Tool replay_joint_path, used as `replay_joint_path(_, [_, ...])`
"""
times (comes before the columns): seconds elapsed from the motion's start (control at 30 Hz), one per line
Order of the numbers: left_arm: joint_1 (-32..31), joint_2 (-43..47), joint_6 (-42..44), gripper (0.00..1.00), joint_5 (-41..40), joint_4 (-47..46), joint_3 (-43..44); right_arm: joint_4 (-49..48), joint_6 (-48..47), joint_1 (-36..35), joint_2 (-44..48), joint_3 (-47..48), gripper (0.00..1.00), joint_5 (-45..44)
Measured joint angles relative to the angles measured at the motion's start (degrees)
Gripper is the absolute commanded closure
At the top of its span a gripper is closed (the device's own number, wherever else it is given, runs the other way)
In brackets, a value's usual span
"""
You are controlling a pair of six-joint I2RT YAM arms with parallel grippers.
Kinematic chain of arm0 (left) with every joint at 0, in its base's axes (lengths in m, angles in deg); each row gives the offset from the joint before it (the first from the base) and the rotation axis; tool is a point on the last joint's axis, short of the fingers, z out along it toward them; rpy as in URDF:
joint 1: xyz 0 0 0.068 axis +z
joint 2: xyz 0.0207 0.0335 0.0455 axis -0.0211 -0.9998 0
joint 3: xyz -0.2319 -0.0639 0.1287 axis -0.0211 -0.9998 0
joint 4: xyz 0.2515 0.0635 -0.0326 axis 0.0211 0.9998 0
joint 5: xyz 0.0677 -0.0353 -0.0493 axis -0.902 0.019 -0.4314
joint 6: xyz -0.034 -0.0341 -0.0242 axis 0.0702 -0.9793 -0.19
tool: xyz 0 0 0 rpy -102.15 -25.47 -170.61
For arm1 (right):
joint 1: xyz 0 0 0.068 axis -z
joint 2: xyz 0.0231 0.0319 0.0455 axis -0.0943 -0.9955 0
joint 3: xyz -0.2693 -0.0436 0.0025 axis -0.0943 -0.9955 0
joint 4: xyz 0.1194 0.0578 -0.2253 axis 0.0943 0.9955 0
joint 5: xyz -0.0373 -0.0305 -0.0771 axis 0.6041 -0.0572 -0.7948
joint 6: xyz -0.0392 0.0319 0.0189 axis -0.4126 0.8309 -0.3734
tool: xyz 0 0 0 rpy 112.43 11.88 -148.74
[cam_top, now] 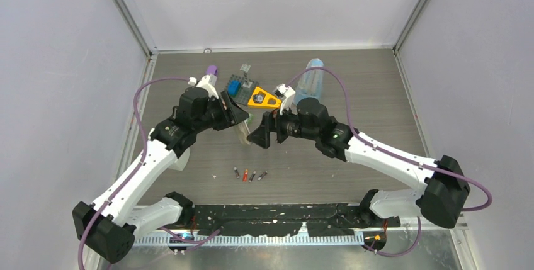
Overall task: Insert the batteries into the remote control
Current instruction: Adjust the remote control.
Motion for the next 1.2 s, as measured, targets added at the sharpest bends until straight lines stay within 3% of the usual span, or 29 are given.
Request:
replay_joint_path(0.17, [-0.1,0.0,-0.3,1.00,0.2,0.8,0.6,-3.0,1.0,-3.0,-3.7,1.9,0.23,-4.8])
replay_joint_path(0.23, [-0.1,0.0,-0.5,1.00,0.5,1.1,0.6,-4.3,1.9,-4.3,-5.5,3.0,0.32,-7.0])
replay_joint_path(0.3, [-0.1,0.0,-0.8,1.00,0.7,1.3,0.6,-5.1,2.9,-5.1,-6.8,3.8,0.48,-8.7])
replay_joint_path(0.6, [-0.1,0.4,-2.1,0.89,1.3,1.8,0.6,-6.5,7.1,-6.9,-10.6,6.2,0.65,-13.3])
replay_joint_path(0.73, [0.0,0.8,-2.8,0.74,1.3,1.8,0.6,-7.0,8.3,-7.1,-10.6,6.2,0.81,-13.6])
replay_joint_path(0.83, [0.0,0.9,-3.1,0.49,1.3,2.0,0.6,-7.0,9.3,-7.2,-10.6,6.2,0.91,-13.7])
replay_joint_path(0.97, [0.1,0.9,-3.1,0.19,1.4,2.3,1.1,-7.6,10.4,-7.2,-10.6,6.1,0.94,-13.6])
replay_joint_path(1.03, [0.0,1.4,-3.9,0.11,2.0,2.1,1.7,-7.8,11.0,-7.2,-10.6,6.0,0.94,-13.7])
replay_joint_path(1.2, [0.1,3.9,-5.0,0.03,2.6,1.5,2.3,-9.3,13.3,-7.2,-9.3,4.7,0.94,-13.7])
